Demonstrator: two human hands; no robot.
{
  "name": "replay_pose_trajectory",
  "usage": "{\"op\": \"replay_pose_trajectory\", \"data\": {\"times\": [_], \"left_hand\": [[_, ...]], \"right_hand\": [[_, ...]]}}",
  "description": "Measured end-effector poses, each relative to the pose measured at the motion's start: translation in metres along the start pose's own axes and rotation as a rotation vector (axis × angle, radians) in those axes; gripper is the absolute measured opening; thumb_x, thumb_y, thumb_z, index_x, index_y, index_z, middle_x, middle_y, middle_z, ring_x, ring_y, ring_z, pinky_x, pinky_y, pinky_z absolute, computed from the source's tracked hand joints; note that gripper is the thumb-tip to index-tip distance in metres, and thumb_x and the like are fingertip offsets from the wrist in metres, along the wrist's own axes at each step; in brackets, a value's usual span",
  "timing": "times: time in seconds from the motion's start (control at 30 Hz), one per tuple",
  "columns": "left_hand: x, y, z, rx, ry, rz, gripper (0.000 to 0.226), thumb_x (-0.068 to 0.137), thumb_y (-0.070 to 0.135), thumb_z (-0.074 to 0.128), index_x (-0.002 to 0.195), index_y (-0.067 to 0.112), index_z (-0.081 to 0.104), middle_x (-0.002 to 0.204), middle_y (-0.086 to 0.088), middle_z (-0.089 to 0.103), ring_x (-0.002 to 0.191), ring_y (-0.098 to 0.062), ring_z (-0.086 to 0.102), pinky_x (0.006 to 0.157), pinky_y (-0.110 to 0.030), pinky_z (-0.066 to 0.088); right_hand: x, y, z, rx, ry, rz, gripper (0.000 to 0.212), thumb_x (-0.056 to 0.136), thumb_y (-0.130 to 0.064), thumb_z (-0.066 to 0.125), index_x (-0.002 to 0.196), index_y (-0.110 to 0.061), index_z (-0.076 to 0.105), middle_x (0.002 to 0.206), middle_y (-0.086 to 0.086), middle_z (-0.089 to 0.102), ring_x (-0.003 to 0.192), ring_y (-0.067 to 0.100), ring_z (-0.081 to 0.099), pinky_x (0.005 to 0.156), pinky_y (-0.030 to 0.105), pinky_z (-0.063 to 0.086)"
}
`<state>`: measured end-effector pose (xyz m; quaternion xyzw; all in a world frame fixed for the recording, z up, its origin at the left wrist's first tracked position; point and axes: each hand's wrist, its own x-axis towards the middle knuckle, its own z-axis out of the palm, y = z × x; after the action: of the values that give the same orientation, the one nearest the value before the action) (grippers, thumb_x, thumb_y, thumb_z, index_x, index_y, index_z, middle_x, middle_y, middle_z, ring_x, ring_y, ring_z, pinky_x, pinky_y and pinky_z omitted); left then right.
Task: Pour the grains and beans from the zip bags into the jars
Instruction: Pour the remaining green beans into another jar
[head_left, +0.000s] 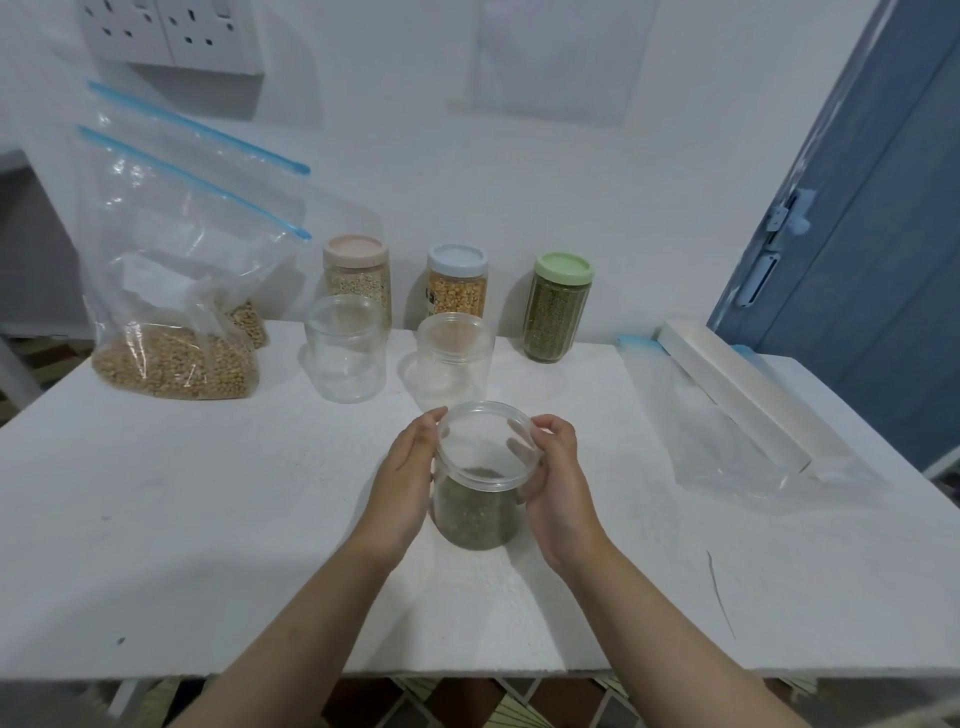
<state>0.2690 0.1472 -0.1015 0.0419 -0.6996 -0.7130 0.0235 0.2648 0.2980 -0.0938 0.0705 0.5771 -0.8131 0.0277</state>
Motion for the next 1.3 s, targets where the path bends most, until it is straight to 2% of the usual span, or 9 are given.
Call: {"op": "replay_pose_trajectory", "data": {"times": [0.1, 0.2, 0.3, 0.4, 0.57, 0.73, 0.97, 1.2, 1.3], "left_hand": [[-0.011, -0.001, 0.003, -0.028, -0.054, 0.035, 0.052, 0.093, 0.061, 0.039, 0.14, 0.04, 0.04, 0.135, 0.017, 0.048, 0.124, -0.005, 0.047, 0.084, -0.01, 0.04], [-0.014, -0.006, 0.005, -0.047, -0.022, 0.07, 0.038, 0.095, 0.039, 0.06, 0.127, 0.037, 0.041, 0.127, 0.013, 0.052, 0.117, -0.003, 0.051, 0.077, -0.005, 0.044], [-0.011, -0.006, 0.006, -0.032, 0.038, 0.079, 0.013, 0.103, 0.03, 0.047, 0.116, 0.033, 0.051, 0.117, 0.014, 0.06, 0.108, 0.0, 0.058, 0.078, -0.006, 0.045], [-0.011, -0.003, 0.005, -0.013, 0.068, 0.072, 0.021, 0.103, 0.041, 0.039, 0.113, 0.032, 0.055, 0.11, 0.018, 0.063, 0.106, 0.0, 0.059, 0.085, -0.014, 0.046], [-0.015, -0.003, 0.004, 0.012, 0.025, 0.058, 0.023, 0.098, 0.028, 0.056, 0.118, 0.031, 0.045, 0.12, 0.012, 0.056, 0.112, -0.002, 0.054, 0.073, -0.002, 0.043], [-0.009, 0.001, 0.0, 0.034, 0.011, 0.055, 0.017, 0.101, 0.037, 0.05, 0.117, 0.035, 0.055, 0.116, 0.016, 0.061, 0.108, -0.002, 0.058, 0.077, -0.01, 0.044], [-0.015, 0.002, 0.008, 0.127, 0.036, 0.086, 0.023, 0.097, 0.034, 0.059, 0.118, 0.038, 0.051, 0.111, 0.025, 0.058, 0.091, 0.025, 0.051, 0.068, 0.001, 0.041], [-0.001, 0.002, 0.012, 0.067, -0.005, 0.056, 0.035, 0.098, 0.038, 0.057, 0.133, 0.033, 0.056, 0.123, 0.017, 0.063, 0.115, -0.004, 0.058, 0.095, -0.023, 0.048], [0.006, 0.003, 0.023, 0.065, -0.019, 0.054, 0.041, 0.098, 0.036, 0.057, 0.138, 0.029, 0.051, 0.127, 0.014, 0.061, 0.116, -0.003, 0.056, 0.091, -0.018, 0.046]], "right_hand": [[0.002, 0.001, 0.001, 0.01, -0.008, -0.001, 0.02, 0.103, -0.032, 0.043, 0.114, -0.026, 0.058, 0.12, -0.003, 0.066, 0.119, 0.014, 0.057, 0.081, 0.031, 0.045], [0.001, 0.003, 0.002, 0.012, -0.004, -0.009, 0.02, 0.089, -0.045, 0.058, 0.099, -0.029, 0.052, 0.124, 0.0, 0.066, 0.128, 0.018, 0.051, 0.084, 0.033, 0.042], [-0.001, 0.001, 0.005, -0.024, -0.009, -0.021, 0.058, 0.056, -0.061, 0.067, 0.111, -0.042, 0.059, 0.131, -0.002, 0.061, 0.123, 0.013, 0.052, 0.081, 0.032, 0.041], [0.0, 0.0, 0.007, 0.004, -0.008, -0.024, 0.059, 0.053, -0.059, 0.068, 0.107, -0.036, 0.062, 0.131, -0.002, 0.061, 0.125, 0.015, 0.051, 0.079, 0.031, 0.041], [0.003, 0.004, 0.007, -0.048, -0.009, -0.021, 0.043, 0.069, -0.053, 0.063, 0.112, -0.047, 0.061, 0.132, -0.005, 0.059, 0.124, 0.011, 0.049, 0.095, 0.04, 0.044], [0.003, 0.004, 0.007, -0.029, 0.035, -0.028, 0.038, 0.072, -0.047, 0.06, 0.108, -0.037, 0.054, 0.13, 0.001, 0.059, 0.123, 0.013, 0.05, 0.081, 0.033, 0.041], [0.005, 0.002, 0.005, -0.052, 0.009, -0.029, 0.025, 0.096, -0.03, 0.056, 0.118, -0.037, 0.065, 0.121, -0.015, 0.062, 0.117, 0.006, 0.053, 0.089, 0.034, 0.044], [0.005, 0.011, 0.0, -0.169, 0.064, -0.136, 0.028, 0.095, -0.034, 0.056, 0.121, -0.042, 0.056, 0.122, -0.016, 0.06, 0.116, 0.009, 0.057, 0.097, 0.037, 0.048], [0.012, 0.007, -0.01, -0.187, 0.094, -0.169, 0.028, 0.101, -0.026, 0.053, 0.127, -0.037, 0.056, 0.125, -0.014, 0.06, 0.117, 0.009, 0.058, 0.103, 0.037, 0.048]]}}
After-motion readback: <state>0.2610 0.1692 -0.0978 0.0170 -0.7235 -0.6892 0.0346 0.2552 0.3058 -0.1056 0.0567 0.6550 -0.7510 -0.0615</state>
